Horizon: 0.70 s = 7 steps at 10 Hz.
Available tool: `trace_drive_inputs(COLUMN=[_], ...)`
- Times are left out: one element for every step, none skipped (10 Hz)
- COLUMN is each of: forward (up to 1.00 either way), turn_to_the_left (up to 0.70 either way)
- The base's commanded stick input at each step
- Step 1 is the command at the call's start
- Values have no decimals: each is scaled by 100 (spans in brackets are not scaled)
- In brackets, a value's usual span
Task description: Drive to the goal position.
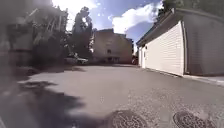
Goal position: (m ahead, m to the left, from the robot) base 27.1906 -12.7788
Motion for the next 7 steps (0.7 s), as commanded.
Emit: trace_drive_inputs(forward=[85,85,85,85,85,85,85], turn_to_the_left=[0,0,0,0,0,0,0])
